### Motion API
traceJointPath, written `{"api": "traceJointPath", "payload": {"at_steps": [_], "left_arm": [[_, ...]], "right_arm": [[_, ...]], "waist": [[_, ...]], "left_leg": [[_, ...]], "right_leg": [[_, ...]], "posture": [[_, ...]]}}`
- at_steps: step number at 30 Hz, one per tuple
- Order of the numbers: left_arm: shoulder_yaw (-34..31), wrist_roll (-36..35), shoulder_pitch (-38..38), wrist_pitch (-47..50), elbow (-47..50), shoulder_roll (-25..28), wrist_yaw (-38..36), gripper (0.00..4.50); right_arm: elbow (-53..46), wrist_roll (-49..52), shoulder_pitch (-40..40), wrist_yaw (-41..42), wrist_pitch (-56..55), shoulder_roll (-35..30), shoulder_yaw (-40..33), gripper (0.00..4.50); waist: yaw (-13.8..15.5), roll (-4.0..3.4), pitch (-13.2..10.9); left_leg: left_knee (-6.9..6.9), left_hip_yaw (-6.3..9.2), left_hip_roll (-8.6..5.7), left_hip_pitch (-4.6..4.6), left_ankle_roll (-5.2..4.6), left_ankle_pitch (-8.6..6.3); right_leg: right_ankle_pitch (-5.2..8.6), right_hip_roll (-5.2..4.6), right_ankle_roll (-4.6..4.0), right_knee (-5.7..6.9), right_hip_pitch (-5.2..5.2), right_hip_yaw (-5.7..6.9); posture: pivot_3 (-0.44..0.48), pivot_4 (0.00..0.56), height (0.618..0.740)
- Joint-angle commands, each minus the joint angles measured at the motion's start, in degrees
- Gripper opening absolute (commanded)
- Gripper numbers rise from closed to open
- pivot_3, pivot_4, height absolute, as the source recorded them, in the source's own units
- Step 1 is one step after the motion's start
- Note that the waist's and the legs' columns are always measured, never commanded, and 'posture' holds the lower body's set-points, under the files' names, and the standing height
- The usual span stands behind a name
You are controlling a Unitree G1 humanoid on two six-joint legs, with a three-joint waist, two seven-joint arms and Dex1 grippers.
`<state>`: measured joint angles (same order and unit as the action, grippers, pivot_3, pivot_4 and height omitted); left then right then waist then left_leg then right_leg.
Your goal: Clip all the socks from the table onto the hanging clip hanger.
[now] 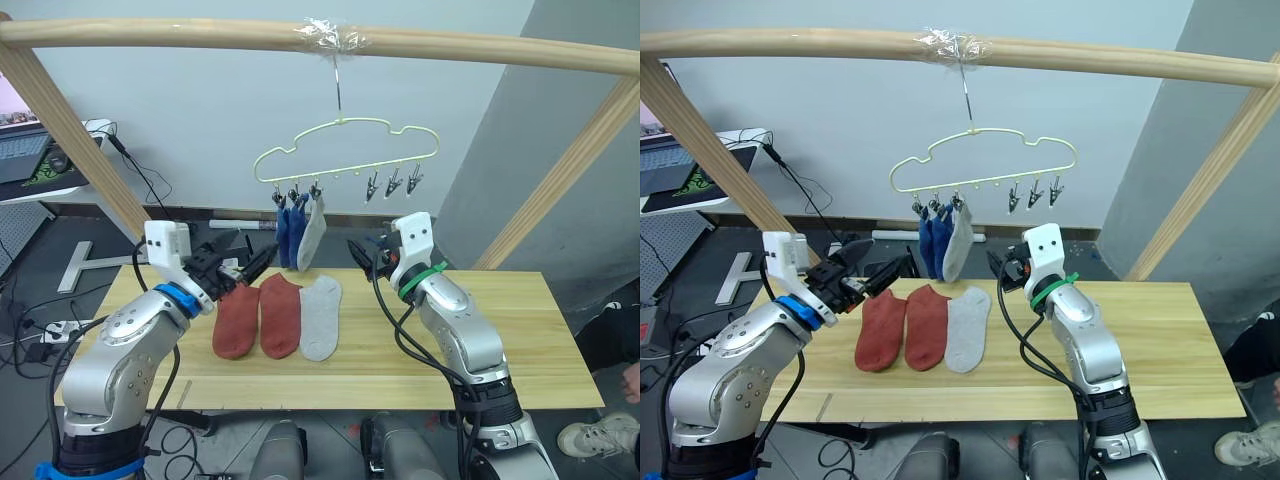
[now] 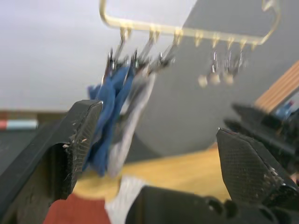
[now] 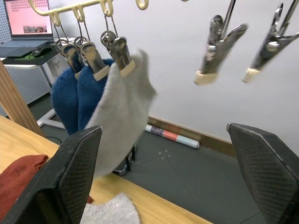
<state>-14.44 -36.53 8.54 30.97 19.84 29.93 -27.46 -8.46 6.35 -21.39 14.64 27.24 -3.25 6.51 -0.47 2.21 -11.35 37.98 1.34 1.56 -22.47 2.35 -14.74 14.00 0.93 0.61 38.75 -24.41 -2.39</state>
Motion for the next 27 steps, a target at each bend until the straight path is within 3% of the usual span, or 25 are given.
{"api": "traceJointPath", "payload": {"at_steps": [1,4,7,9,13,20,27], "left_arm": [[2.38,5.94,1.28,-9.62,-2.94,0.88,-5.45,4.50],[5.15,10.15,1.02,-15.47,-5.57,0.47,-8.43,4.50],[4.40,7.85,1.31,-15.63,-6.43,-2.14,-8.64,4.50],[7.09,9.36,0.85,-15.38,-3.80,-4.50,-6.63,4.50],[9.96,11.00,-0.49,-16.29,-3.70,-4.71,-9.48,4.50],[11.29,12.72,-2.34,-15.49,-0.53,-4.43,-8.60,4.50],[9.39,11.11,-4.21,-11.73,5.99,-5.28,-3.92,4.50]], "right_arm": [[-3.37,1.74,0.22,-0.09,0.57,-1.17,-3.05,4.46],[-4.72,1.74,1.62,-0.18,1.53,-1.42,-2.77,4.46],[-6.89,2.60,2.82,-0.75,3.16,-0.80,-2.77,4.46],[-9.37,4.09,4.57,1.20,4.09,-3.26,-4.75,4.46],[-11.79,4.90,6.09,1.37,5.98,-4.39,-4.44,4.46],[-11.98,6.25,6.13,1.00,7.29,-4.83,-6.56,4.46],[-11.96,6.73,4.18,0.37,5.61,-3.18,-5.69,4.46]], "waist": [[-0.22,0.00,0.07],[-0.84,-0.02,0.52],[-1.97,0.00,0.97],[-2.87,0.00,1.10],[-5.12,0.01,1.16],[-9.32,-0.13,0.99],[-9.03,-0.23,0.16]], "left_leg": [[0.00,-0.01,-0.02,-0.01,0.00,0.00],[0.00,-0.08,-0.07,-0.02,0.00,0.00],[0.00,-0.09,-0.04,-0.09,-0.01,-0.01],[0.02,-0.11,-0.04,-0.08,-0.02,-0.02],[0.06,-0.09,-0.04,0.02,-0.03,-0.01],[-0.01,-0.09,0.05,0.47,-0.04,-0.01],[-0.08,0.00,0.08,0.58,-0.06,-0.01]], "right_leg": [[0.00,0.00,0.00,-0.01,0.00,-0.01],[0.00,0.01,0.00,-0.05,0.01,-0.07],[0.00,-0.02,0.00,-0.13,0.00,-0.09],[-0.01,-0.03,0.01,-0.12,0.00,-0.13],[0.00,0.00,0.02,-0.03,0.08,-0.14],[0.03,0.17,-0.01,0.15,0.27,-0.23],[0.03,0.36,-0.02,0.17,0.30,-0.34]], "posture": [[-0.043,0.097,0.740],[-0.116,0.084,0.740],[-0.156,0.090,0.740],[-0.221,0.114,0.740],[-0.256,0.151,0.740],[-0.238,0.186,0.740],[-0.101,0.204,0.740]]}}
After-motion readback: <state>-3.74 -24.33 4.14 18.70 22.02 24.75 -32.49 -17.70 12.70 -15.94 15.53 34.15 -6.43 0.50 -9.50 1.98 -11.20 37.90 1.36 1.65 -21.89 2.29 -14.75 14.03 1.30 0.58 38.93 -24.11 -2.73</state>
